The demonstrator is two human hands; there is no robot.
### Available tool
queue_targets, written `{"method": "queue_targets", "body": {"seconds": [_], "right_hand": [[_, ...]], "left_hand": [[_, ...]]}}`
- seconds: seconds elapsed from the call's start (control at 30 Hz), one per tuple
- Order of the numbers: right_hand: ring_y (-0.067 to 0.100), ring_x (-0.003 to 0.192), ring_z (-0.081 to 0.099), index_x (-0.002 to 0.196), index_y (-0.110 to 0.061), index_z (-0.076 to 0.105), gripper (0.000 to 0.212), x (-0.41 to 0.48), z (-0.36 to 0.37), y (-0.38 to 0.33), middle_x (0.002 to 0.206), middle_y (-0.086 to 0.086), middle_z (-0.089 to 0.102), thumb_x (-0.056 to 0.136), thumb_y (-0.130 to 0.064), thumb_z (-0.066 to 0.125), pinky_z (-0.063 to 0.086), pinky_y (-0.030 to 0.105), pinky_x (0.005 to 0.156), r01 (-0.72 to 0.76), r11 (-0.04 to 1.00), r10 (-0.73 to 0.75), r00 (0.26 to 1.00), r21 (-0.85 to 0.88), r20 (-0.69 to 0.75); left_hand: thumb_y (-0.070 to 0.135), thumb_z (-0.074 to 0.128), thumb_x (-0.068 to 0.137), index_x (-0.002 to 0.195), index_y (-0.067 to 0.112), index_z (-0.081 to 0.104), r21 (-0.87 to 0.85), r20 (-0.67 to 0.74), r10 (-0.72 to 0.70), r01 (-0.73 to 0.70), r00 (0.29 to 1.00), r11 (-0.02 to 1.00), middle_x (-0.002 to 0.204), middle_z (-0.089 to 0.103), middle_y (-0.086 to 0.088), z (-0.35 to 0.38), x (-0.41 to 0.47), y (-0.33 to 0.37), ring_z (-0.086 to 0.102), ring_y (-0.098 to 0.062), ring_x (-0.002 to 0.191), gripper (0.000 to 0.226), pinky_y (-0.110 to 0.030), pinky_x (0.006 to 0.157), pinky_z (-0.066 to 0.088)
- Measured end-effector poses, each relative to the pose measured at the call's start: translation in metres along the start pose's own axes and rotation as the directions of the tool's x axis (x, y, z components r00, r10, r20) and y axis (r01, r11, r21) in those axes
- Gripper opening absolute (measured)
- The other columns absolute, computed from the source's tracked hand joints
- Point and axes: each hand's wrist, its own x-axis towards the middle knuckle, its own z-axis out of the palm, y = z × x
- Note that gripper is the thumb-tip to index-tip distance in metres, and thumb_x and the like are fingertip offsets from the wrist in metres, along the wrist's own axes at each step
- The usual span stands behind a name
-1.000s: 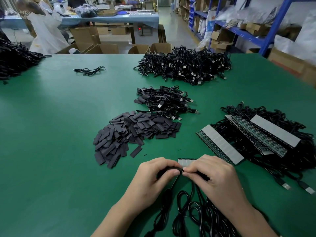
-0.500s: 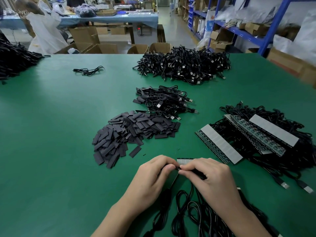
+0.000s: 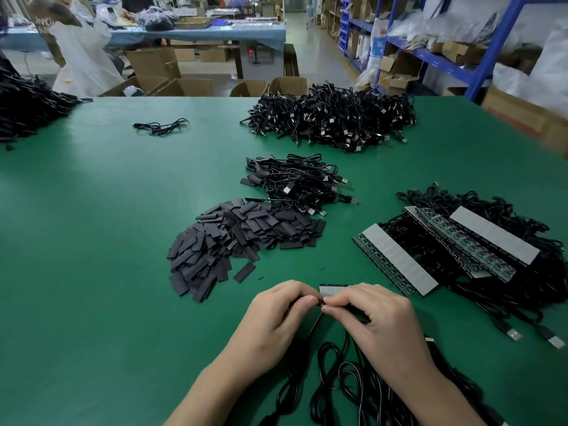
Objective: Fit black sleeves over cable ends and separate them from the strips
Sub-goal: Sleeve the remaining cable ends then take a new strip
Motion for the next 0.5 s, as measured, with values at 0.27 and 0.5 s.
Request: {"method": "queue_targets", "body": {"seconds": [0.27,0.5], "right_hand": [[0.001,0.093,0.065,0.09,-0.035,0.074,0.014,0.001,-0.007,0.002,0.091,-0.025,0.07,0.085,-0.025,0.084,0.049,0.02,0.077,-0.146,0.984,0.13,0.98,0.098,0.151],[0.005,0.093,0.067,0.087,-0.04,0.071,0.019,0.003,-0.01,0.002,0.089,-0.023,0.07,0.086,-0.023,0.081,0.048,0.014,0.077,-0.317,0.936,0.272,0.927,0.151,0.257]], "left_hand": [[0.032,0.078,0.088,0.111,0.026,0.079,0.046,0.034,0.05,-0.051,0.998,0.998,0.092,0.071,0.015,-0.021,0.003,-0.003,0.067,-0.006,0.089,0.023,-0.023,0.079,0.052],[0.038,0.075,0.088,0.109,0.021,0.08,0.11,0.011,0.141,-0.141,0.99,0.984,0.094,0.073,0.017,-0.019,0.0,-0.004,0.068,0.002,0.088,0.028,-0.019,0.081,0.054]]}}
